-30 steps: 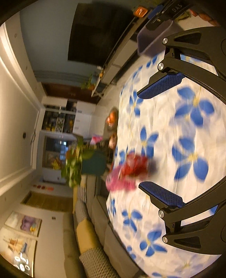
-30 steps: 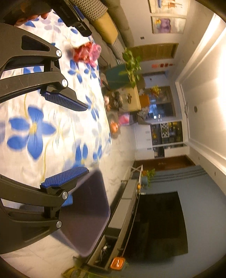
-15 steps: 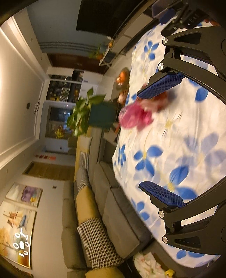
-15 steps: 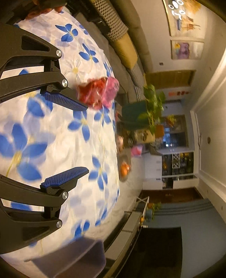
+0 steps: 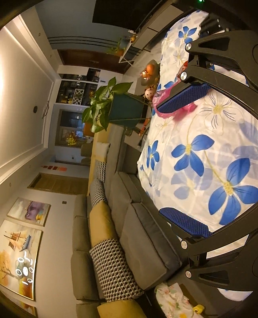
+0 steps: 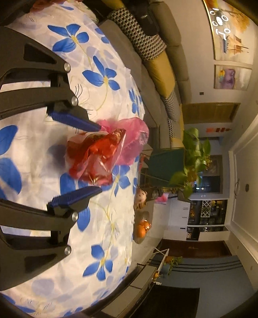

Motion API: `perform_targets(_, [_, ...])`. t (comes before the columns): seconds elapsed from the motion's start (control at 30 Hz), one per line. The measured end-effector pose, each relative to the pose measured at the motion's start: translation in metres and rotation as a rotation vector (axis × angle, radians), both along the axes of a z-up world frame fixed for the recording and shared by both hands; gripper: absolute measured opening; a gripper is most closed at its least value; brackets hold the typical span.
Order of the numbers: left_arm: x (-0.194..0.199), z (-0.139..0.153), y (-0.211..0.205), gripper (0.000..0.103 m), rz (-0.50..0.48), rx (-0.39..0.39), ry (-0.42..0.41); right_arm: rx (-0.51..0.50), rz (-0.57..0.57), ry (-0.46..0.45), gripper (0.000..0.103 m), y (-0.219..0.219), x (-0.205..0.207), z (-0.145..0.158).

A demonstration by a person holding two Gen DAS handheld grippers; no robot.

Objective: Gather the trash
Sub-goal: 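Grasp the red-and-gold plastic bag with the right tool while the left tool grasps the pink bag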

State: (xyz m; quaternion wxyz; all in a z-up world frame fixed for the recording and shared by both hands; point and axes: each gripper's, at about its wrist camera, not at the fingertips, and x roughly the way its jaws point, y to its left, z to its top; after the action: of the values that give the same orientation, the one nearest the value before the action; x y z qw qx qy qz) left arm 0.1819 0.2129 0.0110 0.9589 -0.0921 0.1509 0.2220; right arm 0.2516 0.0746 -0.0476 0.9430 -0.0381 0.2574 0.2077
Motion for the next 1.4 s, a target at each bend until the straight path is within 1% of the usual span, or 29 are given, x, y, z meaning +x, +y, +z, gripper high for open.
perform_targets(0.03, [0.002,0.000,0.000,0.094,-0.005,-0.003,-0.001,-0.001,0.005,0.013,0.040,0.001,0.003,-0.002])
perform_targets(0.07, [0.005,-0.001,-0.001,0.094,-0.014,-0.008,-0.003,-0.001,0.008,0.026,0.037,0.002,0.007,-0.004])
perform_targets(0.13, [0.010,-0.003,-0.002,0.094,-0.023,-0.008,0.002,0.005,0.016,0.051,0.022,0.002,0.012,-0.006])
perform_targets(0.17, [0.013,-0.004,-0.004,0.094,-0.029,-0.008,0.005,0.009,0.021,0.060,0.018,0.001,0.013,-0.008])
perform_targets(0.2, [0.016,-0.006,-0.006,0.094,-0.038,-0.007,0.010,0.010,0.026,0.065,0.009,0.000,0.013,-0.009])
perform_targets(0.23, [0.018,-0.007,-0.009,0.094,-0.044,-0.004,0.015,0.006,0.031,0.067,0.006,-0.001,0.012,-0.010])
perform_targets(0.33, [0.024,-0.010,-0.018,0.094,-0.066,0.006,0.023,0.016,0.037,0.058,0.003,-0.005,0.010,-0.010])
perform_targets(0.47, [0.031,-0.012,-0.030,0.094,-0.104,0.008,0.026,0.030,0.029,0.029,0.003,-0.019,0.003,-0.004])
perform_targets(0.63, [0.052,-0.014,-0.046,0.094,-0.147,-0.018,0.033,0.016,-0.044,-0.042,0.003,-0.050,-0.006,0.006])
perform_targets(0.73, [0.072,-0.017,-0.059,0.094,-0.164,-0.026,0.036,-0.012,-0.102,-0.101,0.002,-0.070,-0.009,0.011])
perform_targets(0.87, [0.108,-0.028,-0.073,0.094,-0.163,-0.026,0.069,-0.001,-0.163,-0.121,0.002,-0.098,-0.005,0.013])
perform_targets(1.0, [0.141,-0.041,-0.077,0.093,-0.150,-0.012,0.115,0.017,-0.196,-0.118,0.002,-0.117,-0.002,0.011])
perform_targets(1.1, [0.157,-0.051,-0.074,0.080,-0.155,-0.015,0.154,0.022,-0.196,-0.115,0.002,-0.125,0.000,0.008])
perform_targets(1.17, [0.164,-0.060,-0.071,0.060,-0.176,-0.047,0.192,0.034,-0.193,-0.110,0.002,-0.127,0.000,0.006])
perform_targets(1.2, [0.167,-0.065,-0.069,0.054,-0.192,-0.070,0.207,0.038,-0.191,-0.108,0.002,-0.128,0.001,0.006])
perform_targets(1.23, [0.168,-0.069,-0.068,0.045,-0.205,-0.088,0.217,0.040,-0.189,-0.107,0.002,-0.128,0.001,0.006])
perform_targets(1.27, [0.169,-0.071,-0.066,0.035,-0.219,-0.105,0.224,0.042,-0.187,-0.107,0.002,-0.128,0.001,0.006])
perform_targets(1.3, [0.168,-0.073,-0.064,0.030,-0.238,-0.124,0.226,0.042,-0.186,-0.109,0.002,-0.128,0.000,0.007])
perform_targets(1.33, [0.168,-0.074,-0.065,0.019,-0.249,-0.130,0.224,0.041,-0.184,-0.110,0.002,-0.127,0.000,0.007])
perform_targets(1.37, [0.166,-0.074,-0.065,0.011,-0.267,-0.137,0.220,0.042,-0.184,-0.110,0.002,-0.128,0.000,0.007])
perform_targets(1.4, [0.164,-0.074,-0.066,0.009,-0.275,-0.137,0.218,0.044,-0.183,-0.108,0.002,-0.128,0.000,0.007])
